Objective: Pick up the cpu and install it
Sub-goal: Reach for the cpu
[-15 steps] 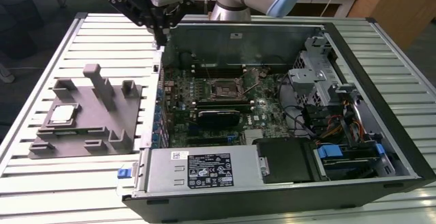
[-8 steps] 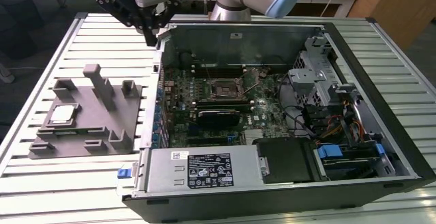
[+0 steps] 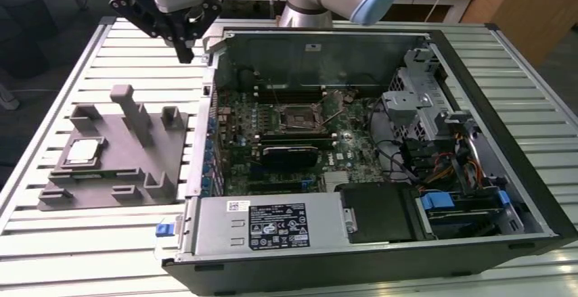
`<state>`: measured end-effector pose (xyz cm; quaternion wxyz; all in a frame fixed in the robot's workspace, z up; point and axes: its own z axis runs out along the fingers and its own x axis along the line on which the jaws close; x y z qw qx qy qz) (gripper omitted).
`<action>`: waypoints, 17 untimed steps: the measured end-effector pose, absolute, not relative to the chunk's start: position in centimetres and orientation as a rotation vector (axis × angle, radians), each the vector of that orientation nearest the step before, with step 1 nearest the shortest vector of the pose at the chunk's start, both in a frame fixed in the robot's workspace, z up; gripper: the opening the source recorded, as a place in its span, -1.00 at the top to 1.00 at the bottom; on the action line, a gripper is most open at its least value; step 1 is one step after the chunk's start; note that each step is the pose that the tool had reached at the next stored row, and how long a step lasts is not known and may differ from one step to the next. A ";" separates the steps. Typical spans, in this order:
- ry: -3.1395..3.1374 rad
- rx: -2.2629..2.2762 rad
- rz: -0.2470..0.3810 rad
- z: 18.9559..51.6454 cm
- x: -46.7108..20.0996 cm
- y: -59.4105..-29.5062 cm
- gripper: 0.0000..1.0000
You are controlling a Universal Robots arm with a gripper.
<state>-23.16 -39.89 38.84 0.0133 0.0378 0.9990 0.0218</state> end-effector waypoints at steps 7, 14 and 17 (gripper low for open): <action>3.112 0.118 0.068 38.4 -24.9 -39.9 0.79; 3.112 0.118 0.068 37.8 -26.9 -39.9 0.79; 3.112 0.118 0.068 37.6 -27.9 -39.9 0.79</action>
